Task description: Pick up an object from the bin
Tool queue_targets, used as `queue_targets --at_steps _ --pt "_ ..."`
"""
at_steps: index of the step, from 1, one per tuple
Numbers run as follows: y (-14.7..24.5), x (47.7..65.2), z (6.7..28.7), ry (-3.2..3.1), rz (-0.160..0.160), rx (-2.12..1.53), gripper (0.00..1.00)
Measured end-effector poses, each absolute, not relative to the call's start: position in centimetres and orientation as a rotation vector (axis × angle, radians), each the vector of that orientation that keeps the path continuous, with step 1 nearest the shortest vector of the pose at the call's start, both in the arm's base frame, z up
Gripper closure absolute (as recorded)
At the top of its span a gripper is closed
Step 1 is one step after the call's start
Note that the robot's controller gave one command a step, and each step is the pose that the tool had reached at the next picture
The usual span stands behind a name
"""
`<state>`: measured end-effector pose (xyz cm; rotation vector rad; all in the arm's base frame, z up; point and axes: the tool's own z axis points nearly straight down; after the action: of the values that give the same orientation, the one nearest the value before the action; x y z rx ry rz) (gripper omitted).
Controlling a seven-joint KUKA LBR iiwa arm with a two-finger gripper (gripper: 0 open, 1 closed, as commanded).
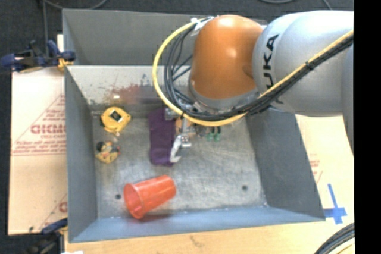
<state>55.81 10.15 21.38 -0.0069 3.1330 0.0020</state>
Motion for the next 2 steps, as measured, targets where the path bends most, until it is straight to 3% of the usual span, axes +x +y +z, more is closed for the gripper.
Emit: queue_targets --at_steps 1,2 --pt "11.6 56.0 19.2 3.126 0.002 -0.038 0.00" --pt "9.2 54.7 19.1 3.133 0.000 -0.330 0.00"
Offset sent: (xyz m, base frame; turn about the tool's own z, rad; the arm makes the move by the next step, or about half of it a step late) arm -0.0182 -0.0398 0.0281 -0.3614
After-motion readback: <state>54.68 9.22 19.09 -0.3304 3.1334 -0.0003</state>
